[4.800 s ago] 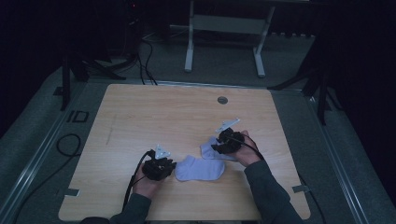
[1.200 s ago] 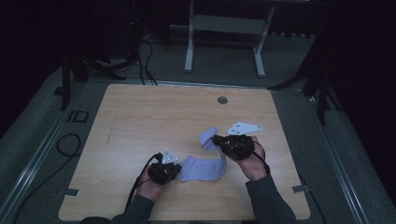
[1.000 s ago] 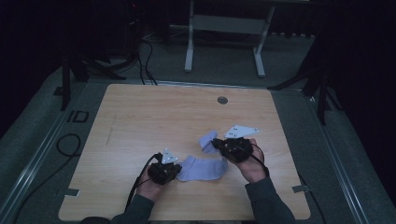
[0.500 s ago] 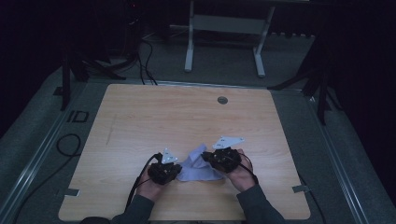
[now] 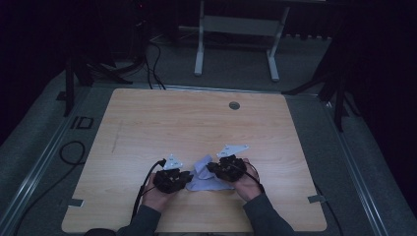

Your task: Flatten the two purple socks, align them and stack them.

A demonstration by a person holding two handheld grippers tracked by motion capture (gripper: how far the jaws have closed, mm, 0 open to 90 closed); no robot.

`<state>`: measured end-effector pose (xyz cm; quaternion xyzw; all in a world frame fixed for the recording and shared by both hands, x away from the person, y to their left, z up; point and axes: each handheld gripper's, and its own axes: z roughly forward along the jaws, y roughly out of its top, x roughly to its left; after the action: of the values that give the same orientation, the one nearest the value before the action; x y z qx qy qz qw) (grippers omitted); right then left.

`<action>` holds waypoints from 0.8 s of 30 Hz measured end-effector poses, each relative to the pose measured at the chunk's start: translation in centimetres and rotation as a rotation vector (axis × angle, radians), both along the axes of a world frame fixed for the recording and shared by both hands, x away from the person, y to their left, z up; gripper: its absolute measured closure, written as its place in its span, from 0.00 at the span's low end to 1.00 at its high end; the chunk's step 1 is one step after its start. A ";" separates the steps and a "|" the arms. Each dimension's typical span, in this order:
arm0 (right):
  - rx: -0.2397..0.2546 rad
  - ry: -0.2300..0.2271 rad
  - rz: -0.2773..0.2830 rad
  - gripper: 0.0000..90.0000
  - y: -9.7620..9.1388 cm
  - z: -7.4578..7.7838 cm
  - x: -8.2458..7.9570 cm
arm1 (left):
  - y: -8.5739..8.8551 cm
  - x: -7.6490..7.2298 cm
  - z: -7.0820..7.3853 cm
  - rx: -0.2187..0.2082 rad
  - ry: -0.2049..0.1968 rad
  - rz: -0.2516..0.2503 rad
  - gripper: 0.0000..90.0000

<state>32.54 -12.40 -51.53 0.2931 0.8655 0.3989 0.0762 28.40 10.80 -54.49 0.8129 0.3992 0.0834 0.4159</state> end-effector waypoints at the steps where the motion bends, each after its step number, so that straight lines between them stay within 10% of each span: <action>1: 0.001 0.000 -0.002 0.94 0.0 -0.1 0.0 | 0.0 -0.1 0.1 -0.007 -0.004 -0.008 0.81; 10: -0.001 0.017 0.006 0.94 0.4 -0.4 0.1 | -1.1 -0.4 0.5 -0.028 -0.021 -0.050 0.70; 15: -0.005 0.019 0.027 0.94 0.7 -0.5 0.0 | -1.4 -0.2 0.2 0.000 -0.020 -0.033 0.97; 24: 0.029 -0.004 0.037 0.79 -0.1 0.9 -0.3 | -1.2 -0.2 0.3 -0.005 -0.019 -0.034 0.99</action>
<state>32.20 -12.52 -50.62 0.2773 0.8649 0.4132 0.0663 28.16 9.61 -54.21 0.8178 0.3815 0.0829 0.4229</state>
